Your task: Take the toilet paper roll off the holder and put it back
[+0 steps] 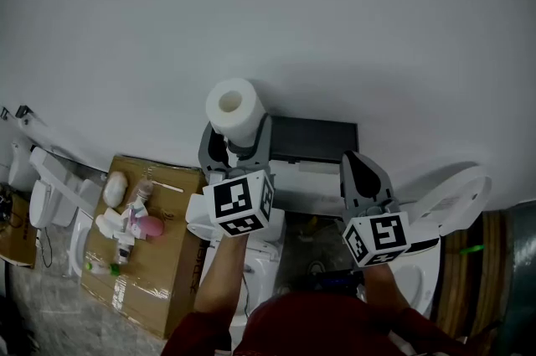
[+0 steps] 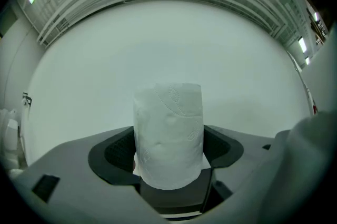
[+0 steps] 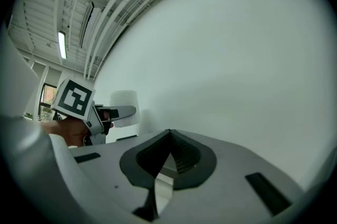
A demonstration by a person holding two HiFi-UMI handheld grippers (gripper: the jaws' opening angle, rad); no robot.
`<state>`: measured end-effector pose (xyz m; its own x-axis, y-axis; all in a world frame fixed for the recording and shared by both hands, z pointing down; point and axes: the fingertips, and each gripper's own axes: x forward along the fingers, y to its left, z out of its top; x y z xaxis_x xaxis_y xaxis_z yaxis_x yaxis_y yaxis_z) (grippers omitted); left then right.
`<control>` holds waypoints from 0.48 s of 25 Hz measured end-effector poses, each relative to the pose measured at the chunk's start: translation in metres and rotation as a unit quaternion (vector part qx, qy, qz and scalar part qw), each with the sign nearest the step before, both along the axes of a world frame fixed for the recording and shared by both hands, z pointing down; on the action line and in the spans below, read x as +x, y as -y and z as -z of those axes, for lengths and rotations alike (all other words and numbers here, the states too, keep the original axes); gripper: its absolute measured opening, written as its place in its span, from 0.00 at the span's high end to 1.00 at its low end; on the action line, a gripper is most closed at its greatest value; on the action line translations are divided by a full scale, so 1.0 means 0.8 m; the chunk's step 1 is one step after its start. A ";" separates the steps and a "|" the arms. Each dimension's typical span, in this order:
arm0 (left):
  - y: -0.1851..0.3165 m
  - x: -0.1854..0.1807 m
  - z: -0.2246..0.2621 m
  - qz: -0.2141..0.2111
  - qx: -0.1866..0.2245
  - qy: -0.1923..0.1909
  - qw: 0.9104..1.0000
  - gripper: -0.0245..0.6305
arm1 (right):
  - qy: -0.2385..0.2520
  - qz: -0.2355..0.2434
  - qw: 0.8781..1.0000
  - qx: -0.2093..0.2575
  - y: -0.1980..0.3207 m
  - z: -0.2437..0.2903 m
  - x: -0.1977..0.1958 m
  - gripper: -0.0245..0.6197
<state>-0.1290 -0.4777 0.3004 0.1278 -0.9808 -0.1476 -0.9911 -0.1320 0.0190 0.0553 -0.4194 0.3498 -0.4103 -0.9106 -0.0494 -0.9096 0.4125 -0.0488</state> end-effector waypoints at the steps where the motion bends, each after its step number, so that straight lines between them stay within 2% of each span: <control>1: 0.006 0.001 -0.006 0.001 -0.004 0.002 1.000 0.33 | 0.000 -0.001 1.000 0.000 0.000 0.000 0.001 0.95; 9: 0.032 0.001 -0.053 0.020 -0.020 0.016 0.999 0.33 | 0.000 -0.005 1.000 -0.003 -0.001 -0.004 0.009 0.95; 12: 0.039 -0.003 -0.066 0.032 -0.020 0.037 0.999 0.33 | 0.000 -0.006 1.000 -0.006 -0.001 -0.007 0.012 0.95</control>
